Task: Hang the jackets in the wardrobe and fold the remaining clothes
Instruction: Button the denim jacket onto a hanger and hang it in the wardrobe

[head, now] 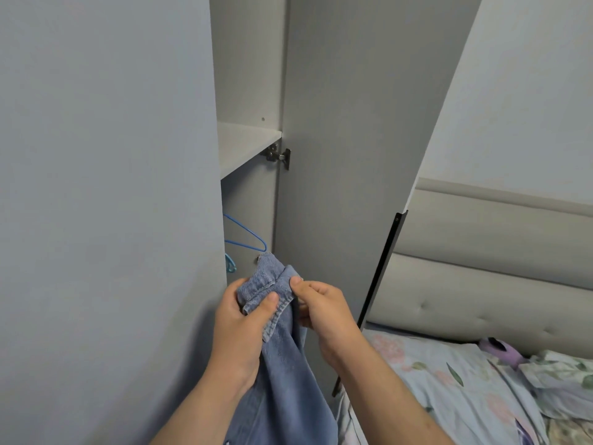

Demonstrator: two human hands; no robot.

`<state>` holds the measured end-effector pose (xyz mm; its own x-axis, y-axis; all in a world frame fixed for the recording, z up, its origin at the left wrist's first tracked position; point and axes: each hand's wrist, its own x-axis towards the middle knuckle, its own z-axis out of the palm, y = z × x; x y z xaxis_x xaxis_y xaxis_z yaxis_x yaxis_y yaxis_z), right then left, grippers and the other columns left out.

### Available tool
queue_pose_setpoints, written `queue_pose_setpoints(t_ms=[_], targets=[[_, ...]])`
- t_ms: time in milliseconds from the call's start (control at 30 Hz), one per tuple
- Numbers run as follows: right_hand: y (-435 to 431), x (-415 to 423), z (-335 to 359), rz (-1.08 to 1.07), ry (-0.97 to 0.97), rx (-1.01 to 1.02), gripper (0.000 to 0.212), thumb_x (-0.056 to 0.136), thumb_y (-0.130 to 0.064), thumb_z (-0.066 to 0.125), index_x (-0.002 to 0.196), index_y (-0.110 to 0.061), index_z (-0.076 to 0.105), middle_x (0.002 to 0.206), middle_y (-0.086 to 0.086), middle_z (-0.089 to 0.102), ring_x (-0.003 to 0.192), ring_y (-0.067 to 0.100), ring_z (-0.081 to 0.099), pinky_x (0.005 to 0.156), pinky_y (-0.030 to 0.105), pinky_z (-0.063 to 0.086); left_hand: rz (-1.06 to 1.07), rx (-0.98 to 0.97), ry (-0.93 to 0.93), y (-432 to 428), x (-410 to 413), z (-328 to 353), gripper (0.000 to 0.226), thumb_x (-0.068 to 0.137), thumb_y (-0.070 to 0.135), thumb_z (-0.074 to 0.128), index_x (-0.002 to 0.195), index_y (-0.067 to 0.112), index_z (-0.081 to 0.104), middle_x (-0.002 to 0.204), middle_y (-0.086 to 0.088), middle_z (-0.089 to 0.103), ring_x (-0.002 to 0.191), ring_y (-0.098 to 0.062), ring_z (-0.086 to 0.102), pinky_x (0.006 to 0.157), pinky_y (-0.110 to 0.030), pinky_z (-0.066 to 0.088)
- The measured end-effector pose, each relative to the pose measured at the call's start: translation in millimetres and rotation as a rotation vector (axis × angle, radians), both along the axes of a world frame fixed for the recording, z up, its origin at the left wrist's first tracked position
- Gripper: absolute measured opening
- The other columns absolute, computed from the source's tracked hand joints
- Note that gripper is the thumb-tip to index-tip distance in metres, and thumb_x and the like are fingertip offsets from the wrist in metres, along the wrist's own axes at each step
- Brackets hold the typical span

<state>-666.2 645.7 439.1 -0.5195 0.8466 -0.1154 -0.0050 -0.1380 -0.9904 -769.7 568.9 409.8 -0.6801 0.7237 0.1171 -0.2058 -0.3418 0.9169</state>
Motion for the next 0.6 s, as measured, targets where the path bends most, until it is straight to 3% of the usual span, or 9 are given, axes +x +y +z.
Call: queue_pose_setpoints(t_ms=[100, 167, 267, 367, 500, 600], targets=[[22, -3, -8, 0.016, -0.017, 0.005, 0.038, 0.094, -0.028, 0.064, 0.06, -0.018, 0.052, 0.052, -0.009, 0.044, 0.049, 0.008, 0.04, 0.049, 0.017, 0.037, 0.022, -0.013, -0.027, 17, -4, -3, 0.04, 0.059, 0.035, 0.081, 0.094, 0.021, 0.068, 0.098, -0.018, 0.072, 0.096, -0.042, 0.068, 0.088, -0.055, 0.054], [41, -6, -17, 0.034, -0.022, -0.001, 0.039, 0.094, -0.026, 0.064, 0.057, -0.018, 0.055, 0.053, -0.008, 0.051, 0.048, 0.007, 0.045, 0.048, 0.017, 0.039, 0.034, -0.034, -0.033, 34, -7, -9, 0.035, 0.058, 0.037, 0.081, 0.089, 0.025, 0.069, 0.097, -0.017, 0.073, 0.094, -0.04, 0.069, 0.088, -0.054, 0.055], [75, -12, -31, 0.073, -0.03, -0.011, 0.032, 0.094, -0.027, 0.065, 0.072, -0.004, 0.068, 0.068, 0.003, 0.067, 0.059, 0.011, 0.058, 0.055, 0.02, 0.047, 0.069, -0.076, -0.059, 66, -14, -25, 0.026, 0.066, 0.028, 0.079, 0.089, 0.023, 0.07, 0.096, -0.016, 0.073, 0.093, -0.038, 0.07, 0.087, -0.054, 0.056], [111, -24, -51, 0.101, -0.041, -0.075, 0.038, 0.094, -0.027, 0.066, 0.086, 0.01, 0.068, 0.077, 0.011, 0.071, 0.065, 0.015, 0.063, 0.06, 0.024, 0.052, 0.119, -0.132, -0.088, 96, -24, -43, 0.029, 0.073, 0.027, 0.075, 0.099, 0.014, 0.067, 0.099, -0.018, 0.073, 0.095, -0.039, 0.07, 0.089, -0.058, 0.054], [154, -46, -77, 0.166, -0.096, -0.126, 0.027, 0.092, -0.029, 0.068, 0.086, -0.003, 0.068, 0.077, 0.015, 0.069, 0.065, 0.021, 0.062, 0.062, 0.028, 0.053, 0.165, -0.204, -0.1, 130, -41, -67, 0.018, 0.075, 0.03, 0.074, 0.09, 0.021, 0.07, 0.098, -0.017, 0.073, 0.095, -0.038, 0.07, 0.09, -0.061, 0.053], [186, -62, -96, 0.256, -0.203, -0.102, 0.032, 0.093, -0.033, 0.067, 0.074, -0.007, 0.067, 0.071, 0.012, 0.064, 0.06, 0.02, 0.057, 0.06, 0.03, 0.052, 0.201, -0.246, -0.111, 146, -56, -89, 0.024, 0.074, 0.034, 0.075, 0.094, 0.023, 0.07, 0.098, -0.014, 0.074, 0.095, -0.035, 0.071, 0.09, -0.061, 0.053]])
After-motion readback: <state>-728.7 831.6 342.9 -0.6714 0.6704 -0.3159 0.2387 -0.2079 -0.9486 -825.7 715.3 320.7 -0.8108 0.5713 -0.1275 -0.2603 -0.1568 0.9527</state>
